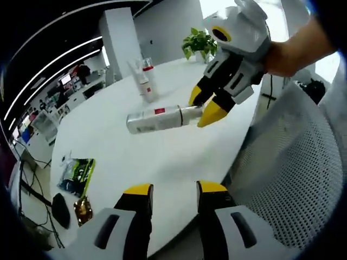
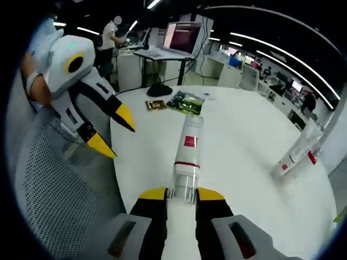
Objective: Arrange the skincare products in the storage area until every visible bottle or jar stands upright without overlapping.
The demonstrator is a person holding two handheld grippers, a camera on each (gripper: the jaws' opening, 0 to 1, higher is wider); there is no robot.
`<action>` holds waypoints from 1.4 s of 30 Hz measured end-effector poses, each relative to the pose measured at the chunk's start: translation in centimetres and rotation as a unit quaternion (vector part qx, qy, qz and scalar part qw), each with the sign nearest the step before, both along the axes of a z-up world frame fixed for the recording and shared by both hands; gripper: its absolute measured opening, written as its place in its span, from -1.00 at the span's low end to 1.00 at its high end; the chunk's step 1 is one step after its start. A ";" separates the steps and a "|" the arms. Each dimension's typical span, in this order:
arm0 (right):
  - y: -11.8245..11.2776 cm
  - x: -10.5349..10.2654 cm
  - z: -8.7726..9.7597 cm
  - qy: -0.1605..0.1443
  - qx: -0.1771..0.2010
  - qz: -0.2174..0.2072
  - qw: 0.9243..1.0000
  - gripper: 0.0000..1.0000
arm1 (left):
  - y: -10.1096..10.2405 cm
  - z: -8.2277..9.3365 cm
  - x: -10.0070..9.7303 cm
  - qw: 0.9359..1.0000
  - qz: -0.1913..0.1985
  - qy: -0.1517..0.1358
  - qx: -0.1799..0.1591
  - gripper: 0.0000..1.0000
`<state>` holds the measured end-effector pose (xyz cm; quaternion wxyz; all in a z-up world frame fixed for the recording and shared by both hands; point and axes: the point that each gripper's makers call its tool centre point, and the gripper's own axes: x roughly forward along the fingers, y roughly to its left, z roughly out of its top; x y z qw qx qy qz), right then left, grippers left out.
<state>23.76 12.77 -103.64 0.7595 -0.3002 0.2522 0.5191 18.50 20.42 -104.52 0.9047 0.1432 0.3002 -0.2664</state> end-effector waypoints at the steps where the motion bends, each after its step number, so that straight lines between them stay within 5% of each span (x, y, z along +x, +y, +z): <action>1: 0.0 -0.1 0.2 -0.003 0.000 0.004 1.000 -0.79 | -0.2 0.3 0.0 1.000 0.006 0.002 -0.019 -0.50; 5: 0.3 -0.5 1.6 -0.037 0.001 0.049 0.998 -0.79 | -0.5 1.4 0.3 0.996 0.028 0.012 -0.089 -0.46; 9: 0.1 -1.0 2.5 -0.077 -0.028 0.094 0.992 -0.79 | -0.1 3.3 1.3 0.984 0.064 0.007 -0.165 -0.38; 16: -0.1 -2.2 4.7 -0.104 -0.027 0.152 0.982 -0.79 | 0.7 6.1 2.0 0.948 0.102 0.023 -0.300 -0.31; 24: 0.7 -4.1 6.0 -0.118 -0.024 0.238 0.964 -0.79 | -0.7 8.7 0.8 0.923 0.054 0.033 -0.381 -0.27; 26: 0.7 -4.1 6.0 -0.125 -0.030 0.247 0.961 -0.79 | -0.4 8.8 0.8 0.924 0.055 0.024 -0.377 -0.18; 27: 0.8 -4.3 6.0 -0.121 -0.029 0.253 0.959 -0.79 | -0.5 9.0 0.8 0.920 0.054 0.029 -0.386 -0.14; 28: 1.0 -4.7 6.2 -0.121 -0.024 0.269 0.955 -0.79 | -0.8 9.4 0.6 0.907 0.048 0.047 -0.416 -0.13; 31: 1.2 -4.9 6.9 -0.124 -0.014 0.275 0.953 -0.79 | -0.5 9.5 0.8 0.890 0.054 0.068 -0.448 -0.24; 33: 1.5 -5.0 7.2 -0.125 -0.009 0.280 0.952 -0.79 | -0.2 9.4 0.8 0.883 0.060 0.080 -0.458 -0.34; 35: 1.7 -5.1 7.5 -0.122 -0.001 0.283 0.951 -0.79 | -0.1 9.6 0.7 0.883 0.058 0.076 -0.459 -0.43; 37: 1.9 -5.4 7.6 -0.121 0.004 0.290 0.949 -0.79 | -0.2 10.3 0.7 0.869 0.057 0.083 -0.485 -0.46; 42: 2.0 -6.0 7.3 -0.119 -0.005 0.320 0.940 -0.78 | -0.4 10.1 0.1 0.865 0.046 0.100 -0.489 -0.50</action>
